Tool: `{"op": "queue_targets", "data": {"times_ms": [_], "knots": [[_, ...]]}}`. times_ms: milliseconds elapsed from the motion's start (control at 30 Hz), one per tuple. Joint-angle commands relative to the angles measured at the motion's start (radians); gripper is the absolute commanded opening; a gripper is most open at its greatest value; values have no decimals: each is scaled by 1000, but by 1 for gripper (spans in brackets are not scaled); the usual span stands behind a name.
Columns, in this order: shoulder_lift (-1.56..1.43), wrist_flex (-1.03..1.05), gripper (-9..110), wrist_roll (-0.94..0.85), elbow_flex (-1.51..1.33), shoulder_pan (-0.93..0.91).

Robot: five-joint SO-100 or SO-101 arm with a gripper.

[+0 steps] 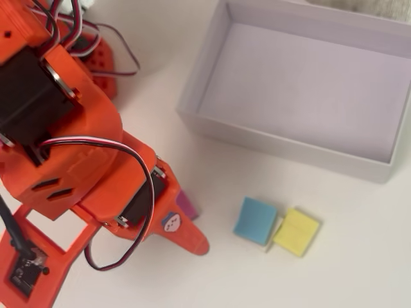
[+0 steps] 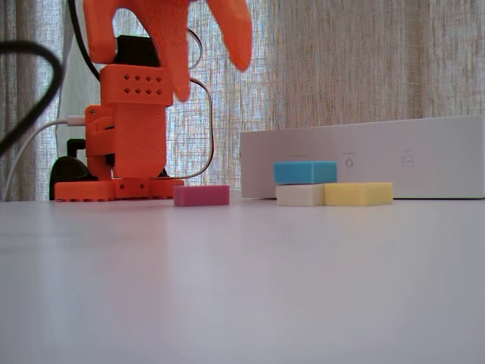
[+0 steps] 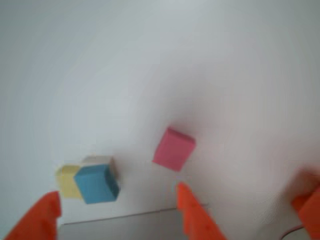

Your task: Grasp the pink cuboid and put it in the bin.

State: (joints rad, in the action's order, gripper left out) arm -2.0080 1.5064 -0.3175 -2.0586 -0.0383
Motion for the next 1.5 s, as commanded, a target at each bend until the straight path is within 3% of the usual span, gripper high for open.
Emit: {"op": "queue_targets", "data": {"times_ms": [0,367,633,800,900,1200,1467], "knots": [[11,-23,33,-43,-23,-9],[66,-206,34,11,-173,-40],[132,-268,33,-15,-196,43],[156,-268,33,-51,-193,60],[153,-184,34,-173,-225,52],[127,-199,34,-202,-272,-3],[35,-241,25,-262,-382,21]]}}
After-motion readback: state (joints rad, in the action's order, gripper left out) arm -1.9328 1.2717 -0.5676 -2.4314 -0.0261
